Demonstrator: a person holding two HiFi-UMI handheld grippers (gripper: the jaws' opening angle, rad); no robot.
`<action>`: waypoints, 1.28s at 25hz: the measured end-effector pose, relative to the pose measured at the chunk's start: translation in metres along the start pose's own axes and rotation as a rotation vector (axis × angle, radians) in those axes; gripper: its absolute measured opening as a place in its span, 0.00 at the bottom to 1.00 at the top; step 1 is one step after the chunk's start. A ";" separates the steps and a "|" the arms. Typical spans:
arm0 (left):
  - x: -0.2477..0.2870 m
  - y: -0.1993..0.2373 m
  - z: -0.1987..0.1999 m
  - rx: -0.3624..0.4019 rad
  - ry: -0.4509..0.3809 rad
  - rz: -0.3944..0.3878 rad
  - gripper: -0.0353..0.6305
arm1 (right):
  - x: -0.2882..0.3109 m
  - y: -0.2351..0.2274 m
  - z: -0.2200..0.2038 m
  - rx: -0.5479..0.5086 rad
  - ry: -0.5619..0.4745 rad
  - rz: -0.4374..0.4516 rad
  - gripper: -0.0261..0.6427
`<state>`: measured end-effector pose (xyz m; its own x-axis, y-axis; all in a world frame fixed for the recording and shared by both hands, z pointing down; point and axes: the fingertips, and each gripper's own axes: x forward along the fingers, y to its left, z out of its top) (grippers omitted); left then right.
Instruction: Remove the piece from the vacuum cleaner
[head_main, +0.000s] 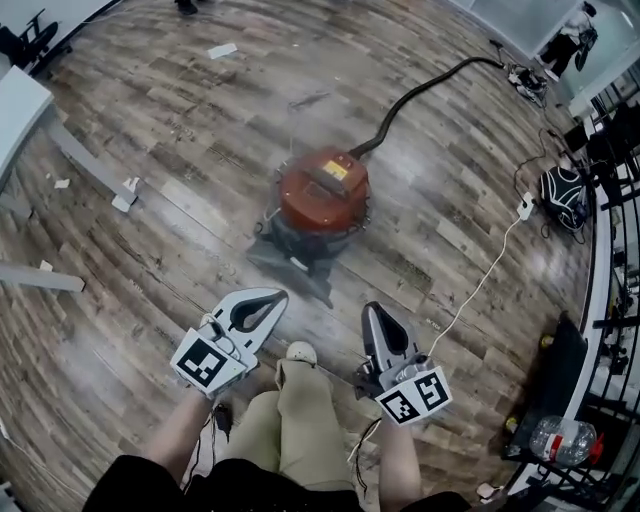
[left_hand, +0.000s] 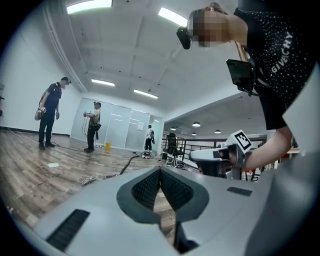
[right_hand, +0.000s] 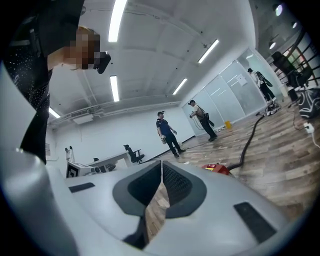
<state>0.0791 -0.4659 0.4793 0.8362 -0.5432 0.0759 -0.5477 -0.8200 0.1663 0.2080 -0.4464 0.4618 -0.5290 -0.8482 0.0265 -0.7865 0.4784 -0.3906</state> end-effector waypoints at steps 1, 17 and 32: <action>0.003 0.004 -0.016 -0.006 -0.008 0.000 0.06 | 0.002 -0.008 -0.016 0.006 -0.002 0.008 0.06; 0.006 0.084 -0.194 0.050 -0.334 0.116 0.20 | 0.014 -0.117 -0.223 -0.131 -0.042 0.202 0.16; 0.015 0.178 -0.226 0.209 -0.105 0.190 0.46 | 0.038 -0.105 -0.267 -0.278 0.087 0.153 0.31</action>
<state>0.0000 -0.5792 0.7320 0.7169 -0.6969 -0.0181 -0.6968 -0.7156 -0.0482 0.1852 -0.4676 0.7497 -0.6638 -0.7447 0.0696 -0.7461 0.6529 -0.1304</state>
